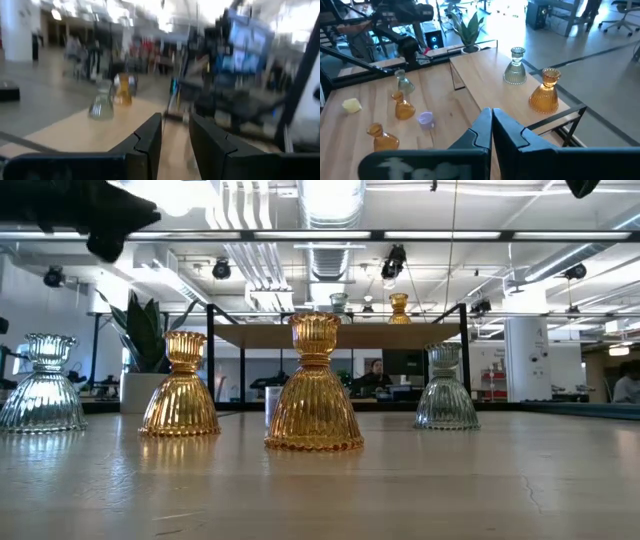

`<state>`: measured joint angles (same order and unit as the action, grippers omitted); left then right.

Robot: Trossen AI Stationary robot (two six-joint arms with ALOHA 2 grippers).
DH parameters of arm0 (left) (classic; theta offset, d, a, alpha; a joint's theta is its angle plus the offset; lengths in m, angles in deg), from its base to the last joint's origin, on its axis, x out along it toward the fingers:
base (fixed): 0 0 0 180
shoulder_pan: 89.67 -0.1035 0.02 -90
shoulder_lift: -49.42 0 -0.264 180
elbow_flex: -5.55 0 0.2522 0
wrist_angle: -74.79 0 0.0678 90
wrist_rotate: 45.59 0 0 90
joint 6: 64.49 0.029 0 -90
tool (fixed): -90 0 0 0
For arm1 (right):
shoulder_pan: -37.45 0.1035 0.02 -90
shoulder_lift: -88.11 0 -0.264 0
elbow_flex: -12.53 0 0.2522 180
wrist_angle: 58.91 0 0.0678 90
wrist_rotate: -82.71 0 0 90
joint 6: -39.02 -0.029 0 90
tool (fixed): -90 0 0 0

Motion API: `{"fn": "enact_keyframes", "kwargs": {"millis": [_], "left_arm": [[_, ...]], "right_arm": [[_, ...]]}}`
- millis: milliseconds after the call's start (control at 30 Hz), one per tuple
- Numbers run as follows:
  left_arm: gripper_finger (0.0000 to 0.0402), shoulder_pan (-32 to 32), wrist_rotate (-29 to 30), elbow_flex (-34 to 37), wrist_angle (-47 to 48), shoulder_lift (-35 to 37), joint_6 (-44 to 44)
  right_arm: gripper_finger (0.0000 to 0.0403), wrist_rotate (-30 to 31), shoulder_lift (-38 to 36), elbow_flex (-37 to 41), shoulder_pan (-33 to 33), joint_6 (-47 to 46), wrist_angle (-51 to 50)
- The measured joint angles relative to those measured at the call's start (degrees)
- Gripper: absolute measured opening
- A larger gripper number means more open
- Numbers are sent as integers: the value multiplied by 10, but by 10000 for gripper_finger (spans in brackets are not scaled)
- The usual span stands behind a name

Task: Pick & Place candle stick holders
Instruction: Put the top brown glass candle holder on the shelf

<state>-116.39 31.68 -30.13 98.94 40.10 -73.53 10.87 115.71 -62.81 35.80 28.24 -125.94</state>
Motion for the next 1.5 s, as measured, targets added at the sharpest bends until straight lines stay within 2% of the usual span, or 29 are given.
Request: {"fn": "enact_keyframes", "kwargs": {"millis": [133,267,367,500,600,800,1000,1167,1300,1500], "left_arm": [[104,0,-13,-114,106,-78,30],[104,0,-21,-216,153,-170,42],[104,1,-64,-283,202,-242,81],[103,9,-79,-345,276,-327,119],[103,17,-92,-367,308,-365,130],[103,58,-77,-363,364,-394,104],[94,138,39,-357,449,-385,95],[85,211,48,-335,466,-388,132],[85,252,47,-278,445,-401,153],[85,269,9,-185,311,-418,128]], "right_arm": [[8,0,-1,-1,0,6,0],[8,0,0,-1,0,7,0],[8,-1,0,0,0,7,0],[8,-1,0,0,0,7,0],[8,-1,0,0,0,7,0],[8,-1,0,0,0,7,0],[8,-1,0,0,0,7,0],[8,-1,0,0,0,7,0],[8,-1,0,0,0,7,0],[8,-1,0,0,0,7,0]]}}
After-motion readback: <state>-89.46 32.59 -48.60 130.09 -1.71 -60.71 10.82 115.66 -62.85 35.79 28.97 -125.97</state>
